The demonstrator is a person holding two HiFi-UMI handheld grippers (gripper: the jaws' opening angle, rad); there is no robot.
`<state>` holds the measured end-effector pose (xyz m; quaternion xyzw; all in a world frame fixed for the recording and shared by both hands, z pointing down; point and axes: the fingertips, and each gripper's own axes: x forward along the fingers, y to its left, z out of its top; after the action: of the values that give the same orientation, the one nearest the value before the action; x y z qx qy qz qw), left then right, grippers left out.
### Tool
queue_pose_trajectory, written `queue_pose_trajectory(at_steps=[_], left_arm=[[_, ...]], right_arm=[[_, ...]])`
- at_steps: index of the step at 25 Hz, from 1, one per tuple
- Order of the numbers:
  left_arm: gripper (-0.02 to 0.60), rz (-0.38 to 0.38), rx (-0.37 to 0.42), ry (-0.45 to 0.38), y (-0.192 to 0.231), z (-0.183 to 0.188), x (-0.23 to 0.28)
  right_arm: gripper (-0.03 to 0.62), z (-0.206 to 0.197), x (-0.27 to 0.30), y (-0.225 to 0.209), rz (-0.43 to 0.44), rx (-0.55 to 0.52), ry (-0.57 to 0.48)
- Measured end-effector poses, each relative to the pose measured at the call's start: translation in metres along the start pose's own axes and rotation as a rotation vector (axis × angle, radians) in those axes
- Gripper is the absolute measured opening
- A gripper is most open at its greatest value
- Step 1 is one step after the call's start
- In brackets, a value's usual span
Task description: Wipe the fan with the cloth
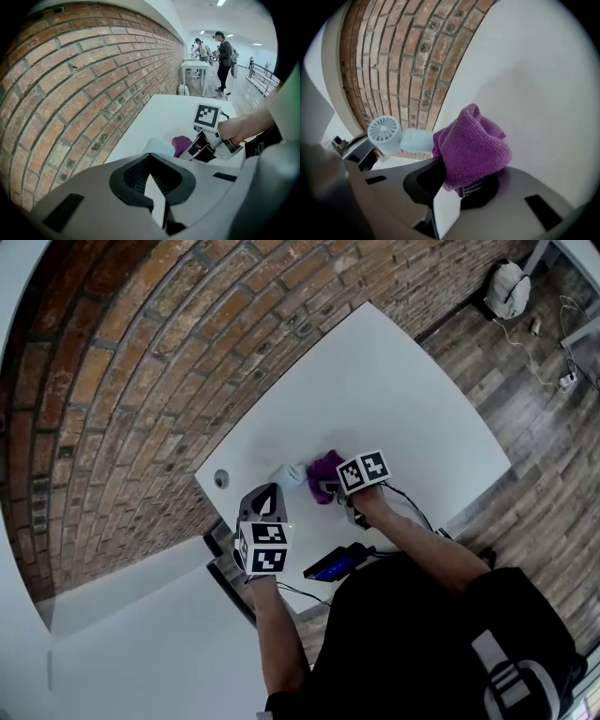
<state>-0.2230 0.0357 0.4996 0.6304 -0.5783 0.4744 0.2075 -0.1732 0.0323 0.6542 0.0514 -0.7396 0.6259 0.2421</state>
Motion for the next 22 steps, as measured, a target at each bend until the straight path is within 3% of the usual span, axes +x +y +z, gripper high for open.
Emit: queue_pose_trajectory(at_steps=[2, 5, 8, 12, 15, 17, 19, 22], left_arm=[[-0.002, -0.003, 0.000, -0.002, 0.000, 0.001, 0.001], [-0.003, 0.000, 0.003, -0.007, 0.002, 0.002, 0.001], [-0.003, 0.000, 0.000, -0.009, 0.001, 0.002, 0.001], [-0.005, 0.001, 0.001, -0.002, 0.000, 0.001, 0.000], [-0.005, 0.003, -0.005, -0.004, 0.000, 0.000, 0.000], [-0.005, 0.002, -0.008, -0.004, -0.001, 0.000, 0.000], [-0.005, 0.003, -0.005, -0.004, 0.000, 0.000, 0.000], [-0.005, 0.003, 0.000, -0.005, 0.001, 0.002, 0.001]], right_arm=[[0.066, 0.025, -0.018, 0.007, -0.005, -0.042, -0.094], [0.066, 0.065, -0.037, 0.057, 0.165, -0.083, -0.225], [0.066, 0.067, -0.024, 0.083, 0.279, -0.092, -0.160], [0.066, 0.052, 0.006, 0.039, 0.157, -0.072, -0.047], [0.066, 0.041, 0.014, 0.004, 0.011, -0.139, 0.031], [0.066, 0.046, 0.004, 0.008, -0.024, -0.190, 0.017], [0.066, 0.063, -0.017, 0.038, 0.038, -0.216, -0.072], [0.066, 0.080, -0.054, 0.109, 0.313, -0.158, -0.188]])
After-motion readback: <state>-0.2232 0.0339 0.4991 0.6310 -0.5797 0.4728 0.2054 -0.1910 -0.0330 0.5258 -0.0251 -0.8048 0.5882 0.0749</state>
